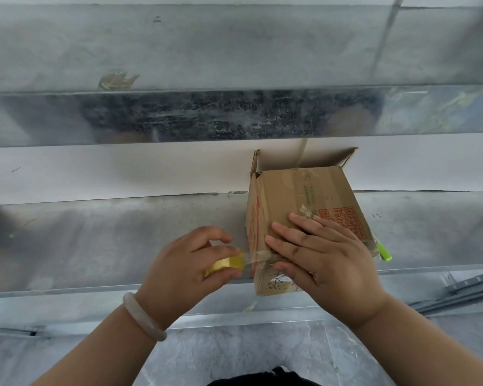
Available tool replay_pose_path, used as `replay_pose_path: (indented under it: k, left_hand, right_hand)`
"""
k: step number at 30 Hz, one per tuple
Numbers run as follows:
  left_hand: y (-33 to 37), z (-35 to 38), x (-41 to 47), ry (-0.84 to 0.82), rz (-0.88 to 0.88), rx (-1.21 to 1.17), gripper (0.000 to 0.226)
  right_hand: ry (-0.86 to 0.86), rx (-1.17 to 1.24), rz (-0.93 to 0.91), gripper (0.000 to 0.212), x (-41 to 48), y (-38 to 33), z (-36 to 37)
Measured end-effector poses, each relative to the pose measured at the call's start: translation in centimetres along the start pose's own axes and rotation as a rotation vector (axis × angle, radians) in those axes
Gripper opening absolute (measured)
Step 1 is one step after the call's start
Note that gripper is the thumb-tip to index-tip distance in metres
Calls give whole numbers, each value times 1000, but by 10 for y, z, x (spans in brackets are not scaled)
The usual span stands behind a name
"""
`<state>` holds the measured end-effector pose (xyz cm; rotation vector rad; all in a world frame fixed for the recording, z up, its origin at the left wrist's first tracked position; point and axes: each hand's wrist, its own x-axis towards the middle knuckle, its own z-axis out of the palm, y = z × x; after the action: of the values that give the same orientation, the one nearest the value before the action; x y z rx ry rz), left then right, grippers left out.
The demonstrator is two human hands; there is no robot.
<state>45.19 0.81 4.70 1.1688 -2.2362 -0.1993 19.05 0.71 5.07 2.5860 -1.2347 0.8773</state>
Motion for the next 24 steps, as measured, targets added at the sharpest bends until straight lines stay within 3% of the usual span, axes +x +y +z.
replay_pose_path:
  k: [8, 10, 12, 14, 16, 17, 19, 22, 24]
  left_hand:
    - [21, 12, 8, 48, -115, -51, 17]
    - [23, 13, 9, 43, -127, -50, 17]
    - [26, 12, 9, 44, -142, -49, 17]
    - [29, 12, 8, 54, -156, -49, 18]
    - [31, 14, 5, 72, -178, -53, 20]
    - [31, 14, 4, 81, -191, -61, 20]
    - [32, 14, 1, 88, -214, -70, 20]
    - [33, 14, -2, 83, -232, -62, 19]
    - [32, 14, -3, 85, -237, -66, 20]
  right_hand:
    - [-28, -68, -31, 41, 2, 7, -20]
    - [111, -15, 83, 44, -2, 21, -38]
    - [214, 58, 408, 44, -13, 50, -45]
    - [86, 68, 865, 44, -32, 95, -32]
    - [-290, -11, 1150, 49, -53, 134, -5]
    - [-445, -31, 1192, 51, -64, 148, 10]
    - [-572, -103, 1173, 44, -79, 161, 31]
    - [-563, -188, 1153, 23, -92, 163, 45]
    - [-547, -166, 1167, 20, -94, 158, 47]
